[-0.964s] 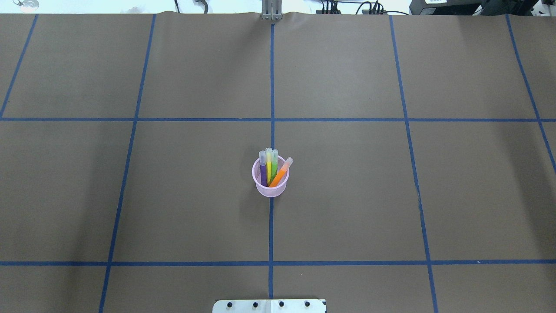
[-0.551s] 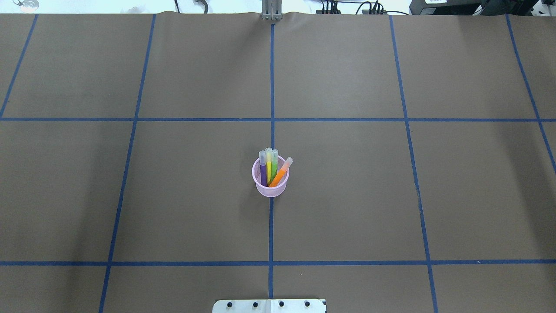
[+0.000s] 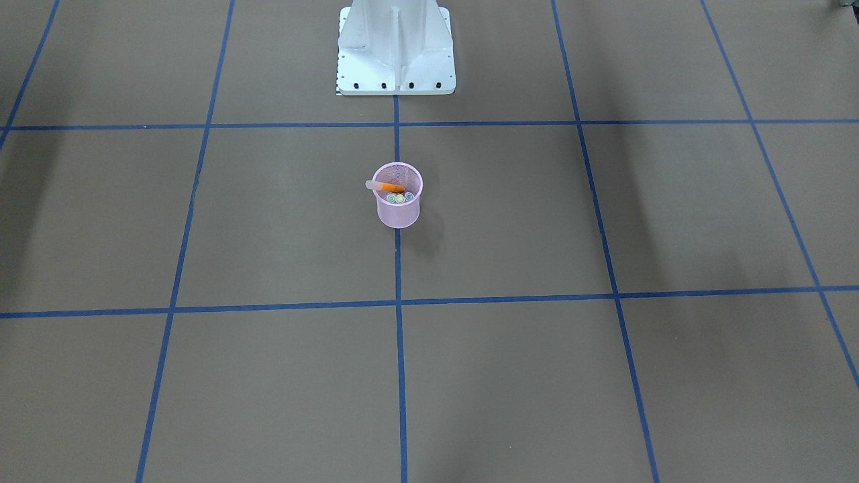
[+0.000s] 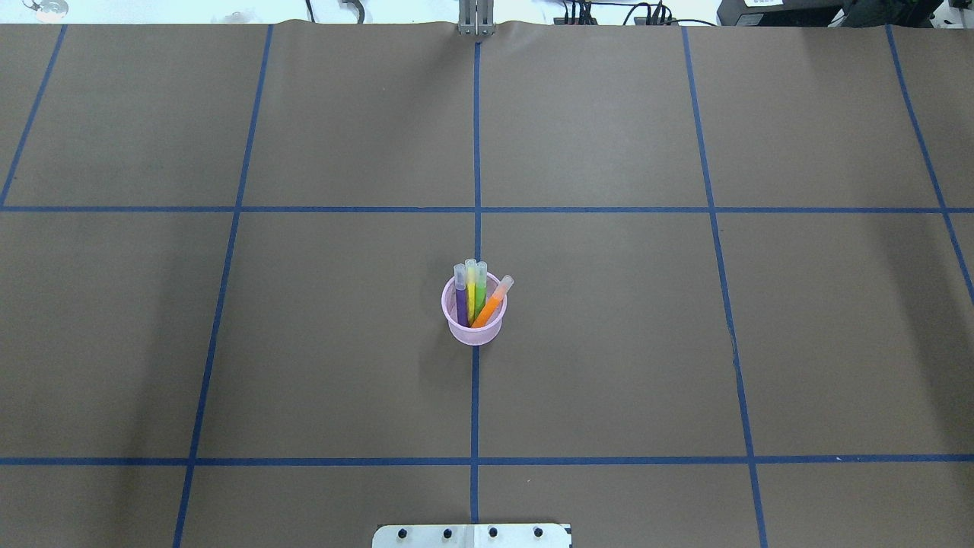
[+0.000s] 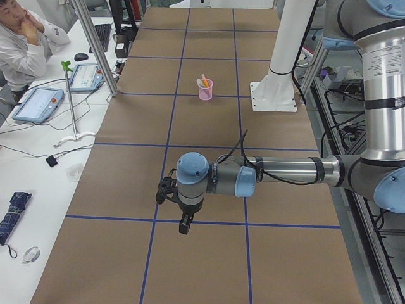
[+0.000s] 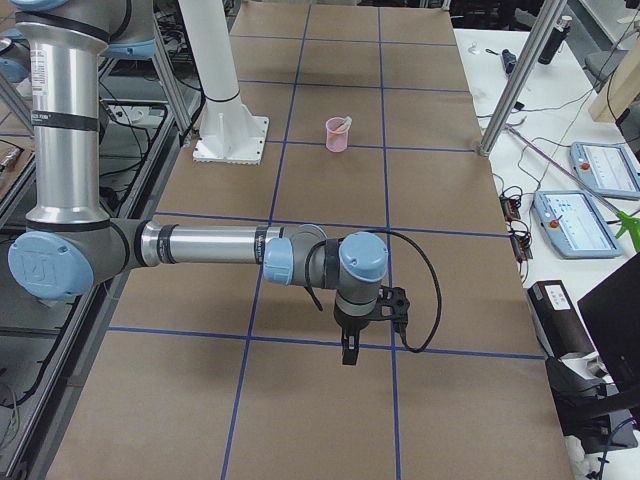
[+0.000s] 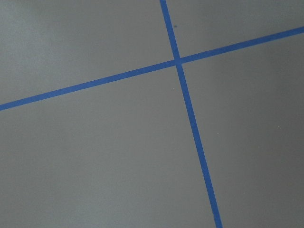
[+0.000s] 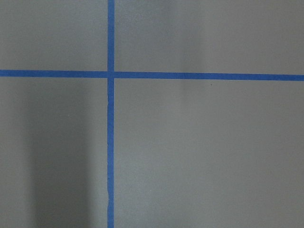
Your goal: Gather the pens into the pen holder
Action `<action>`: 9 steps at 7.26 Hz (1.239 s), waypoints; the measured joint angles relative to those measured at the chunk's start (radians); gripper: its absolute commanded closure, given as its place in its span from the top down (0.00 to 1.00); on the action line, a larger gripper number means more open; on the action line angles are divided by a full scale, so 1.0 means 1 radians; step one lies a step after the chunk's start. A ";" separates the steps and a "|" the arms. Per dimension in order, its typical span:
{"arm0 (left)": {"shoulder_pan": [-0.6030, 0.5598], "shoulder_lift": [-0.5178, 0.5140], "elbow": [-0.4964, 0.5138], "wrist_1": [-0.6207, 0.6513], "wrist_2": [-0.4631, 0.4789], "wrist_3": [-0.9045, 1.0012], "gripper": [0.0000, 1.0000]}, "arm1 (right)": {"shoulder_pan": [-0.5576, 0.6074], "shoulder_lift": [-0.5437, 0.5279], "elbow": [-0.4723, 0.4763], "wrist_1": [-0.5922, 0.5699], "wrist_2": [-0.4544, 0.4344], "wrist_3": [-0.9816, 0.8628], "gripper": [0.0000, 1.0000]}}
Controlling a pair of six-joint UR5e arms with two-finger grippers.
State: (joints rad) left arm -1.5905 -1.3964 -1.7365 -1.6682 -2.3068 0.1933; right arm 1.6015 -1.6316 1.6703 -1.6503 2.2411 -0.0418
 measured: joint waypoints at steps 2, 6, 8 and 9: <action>0.001 0.006 0.000 0.000 0.000 0.000 1.00 | 0.000 -0.004 0.001 0.001 0.000 -0.003 1.00; 0.001 0.012 0.000 -0.001 0.000 0.000 1.00 | 0.000 -0.006 0.000 0.001 0.000 -0.007 1.00; 0.001 0.013 0.000 -0.001 0.000 0.000 1.00 | 0.000 -0.007 0.000 0.001 0.000 -0.007 1.00; 0.001 0.013 0.000 -0.001 0.000 0.000 1.00 | 0.000 -0.007 0.000 0.001 0.000 -0.007 1.00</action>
State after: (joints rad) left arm -1.5892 -1.3837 -1.7365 -1.6690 -2.3071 0.1933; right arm 1.6015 -1.6383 1.6705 -1.6490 2.2411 -0.0490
